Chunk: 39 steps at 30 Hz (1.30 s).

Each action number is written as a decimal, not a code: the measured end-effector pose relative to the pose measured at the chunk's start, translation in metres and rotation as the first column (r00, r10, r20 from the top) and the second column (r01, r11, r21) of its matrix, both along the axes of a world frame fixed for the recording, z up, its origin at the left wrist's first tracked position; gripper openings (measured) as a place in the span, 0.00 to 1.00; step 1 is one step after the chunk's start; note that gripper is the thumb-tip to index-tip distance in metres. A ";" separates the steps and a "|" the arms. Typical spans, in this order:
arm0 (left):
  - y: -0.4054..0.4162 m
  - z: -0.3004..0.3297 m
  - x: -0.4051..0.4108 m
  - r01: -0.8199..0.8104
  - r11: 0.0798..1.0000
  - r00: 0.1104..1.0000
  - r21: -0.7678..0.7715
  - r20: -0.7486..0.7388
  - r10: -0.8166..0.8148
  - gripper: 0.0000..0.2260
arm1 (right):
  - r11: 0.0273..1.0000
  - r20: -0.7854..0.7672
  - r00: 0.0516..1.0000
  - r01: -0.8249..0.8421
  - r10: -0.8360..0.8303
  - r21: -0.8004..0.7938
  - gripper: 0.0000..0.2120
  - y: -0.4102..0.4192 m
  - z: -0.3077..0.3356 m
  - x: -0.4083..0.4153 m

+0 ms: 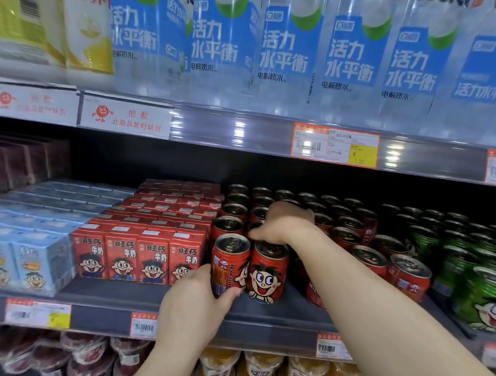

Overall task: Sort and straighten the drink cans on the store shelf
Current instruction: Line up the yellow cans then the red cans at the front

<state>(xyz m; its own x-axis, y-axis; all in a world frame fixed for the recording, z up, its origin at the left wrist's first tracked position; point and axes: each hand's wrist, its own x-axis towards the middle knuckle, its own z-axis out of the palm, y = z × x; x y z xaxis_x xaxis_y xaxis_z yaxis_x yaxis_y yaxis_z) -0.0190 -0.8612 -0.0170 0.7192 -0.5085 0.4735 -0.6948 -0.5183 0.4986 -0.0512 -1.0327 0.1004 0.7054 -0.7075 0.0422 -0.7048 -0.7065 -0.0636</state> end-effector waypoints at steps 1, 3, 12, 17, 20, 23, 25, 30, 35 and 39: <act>0.000 -0.001 0.000 0.004 1.000 1.000 0.000 0.002 -0.004 0.20 | 1.000 0.007 1.000 0.009 -0.009 0.003 0.19 -0.001 0.000 -0.001; 0.001 -0.002 0.001 0.012 1.000 1.000 -0.003 0.000 -0.012 0.20 | 1.000 0.011 1.000 0.021 -0.021 0.005 0.20 -0.003 0.001 -0.005; 0.018 -0.019 0.007 0.070 0.997 0.981 -0.016 0.185 -0.065 0.24 | 0.985 0.167 0.972 -0.172 0.167 0.017 0.29 0.016 0.007 0.009; 0.017 -0.033 0.012 0.092 0.995 0.960 -0.047 0.271 -0.076 0.29 | 0.994 -0.014 0.994 -0.103 0.104 0.036 0.39 0.029 0.000 0.039; 0.017 -0.034 0.012 0.099 0.994 0.959 -0.045 0.269 -0.083 0.28 | 0.995 0.005 0.995 -0.099 0.099 0.019 0.30 0.031 0.001 0.043; 0.016 -0.035 0.012 0.105 0.993 0.958 -0.047 0.273 -0.088 0.26 | 0.996 0.021 0.996 -0.092 0.092 0.022 0.22 0.029 0.003 0.040; 0.016 -0.035 0.012 0.099 0.994 0.959 -0.035 0.272 -0.086 0.27 | 0.996 0.017 0.996 -0.090 0.090 0.024 0.21 0.028 0.006 0.037; 0.017 -0.034 0.011 0.095 0.995 0.965 -0.015 0.247 -0.088 0.27 | 0.996 -0.049 0.996 -0.076 0.078 0.047 0.22 0.024 0.005 0.038; 0.016 -0.036 0.013 0.117 0.993 0.961 0.000 0.251 -0.113 0.27 | 0.952 0.214 0.972 -0.153 0.097 0.264 0.27 0.021 0.017 0.007; 0.015 -0.037 0.018 0.128 0.992 0.953 -0.002 0.277 -0.123 0.25 | 0.966 0.726 0.687 -0.173 -0.022 0.193 0.06 0.021 0.000 -0.080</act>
